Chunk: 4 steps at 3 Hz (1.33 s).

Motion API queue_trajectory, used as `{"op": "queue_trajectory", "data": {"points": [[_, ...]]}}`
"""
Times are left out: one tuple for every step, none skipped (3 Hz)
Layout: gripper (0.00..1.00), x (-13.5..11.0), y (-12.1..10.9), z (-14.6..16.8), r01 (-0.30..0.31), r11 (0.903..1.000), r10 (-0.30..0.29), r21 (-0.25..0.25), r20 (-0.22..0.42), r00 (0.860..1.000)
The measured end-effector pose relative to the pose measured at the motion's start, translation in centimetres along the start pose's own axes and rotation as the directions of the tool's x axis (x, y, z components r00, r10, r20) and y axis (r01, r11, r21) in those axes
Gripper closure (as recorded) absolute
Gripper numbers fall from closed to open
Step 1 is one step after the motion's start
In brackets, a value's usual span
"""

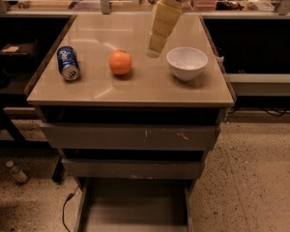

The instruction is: Place orange into bottom drawer

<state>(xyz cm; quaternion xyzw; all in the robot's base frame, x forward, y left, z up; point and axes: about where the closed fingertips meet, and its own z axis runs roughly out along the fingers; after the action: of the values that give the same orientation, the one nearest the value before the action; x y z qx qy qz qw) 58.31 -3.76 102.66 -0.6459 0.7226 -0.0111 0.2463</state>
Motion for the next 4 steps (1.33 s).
{"op": "queue_trajectory", "data": {"points": [[0.00, -1.8, -3.2, 2.3, -0.015, 0.9996, 0.017, -0.023, 0.071, 0.997], [0.00, -2.6, -4.9, 5.4, -0.029, 0.9974, 0.036, -0.066, 0.104, 0.994], [0.00, -2.2, -6.1, 9.0, -0.053, 0.9922, 0.066, -0.113, 0.116, 0.991], [0.00, -2.2, -6.1, 9.0, -0.053, 0.9922, 0.066, -0.113, 0.116, 0.991]]}}
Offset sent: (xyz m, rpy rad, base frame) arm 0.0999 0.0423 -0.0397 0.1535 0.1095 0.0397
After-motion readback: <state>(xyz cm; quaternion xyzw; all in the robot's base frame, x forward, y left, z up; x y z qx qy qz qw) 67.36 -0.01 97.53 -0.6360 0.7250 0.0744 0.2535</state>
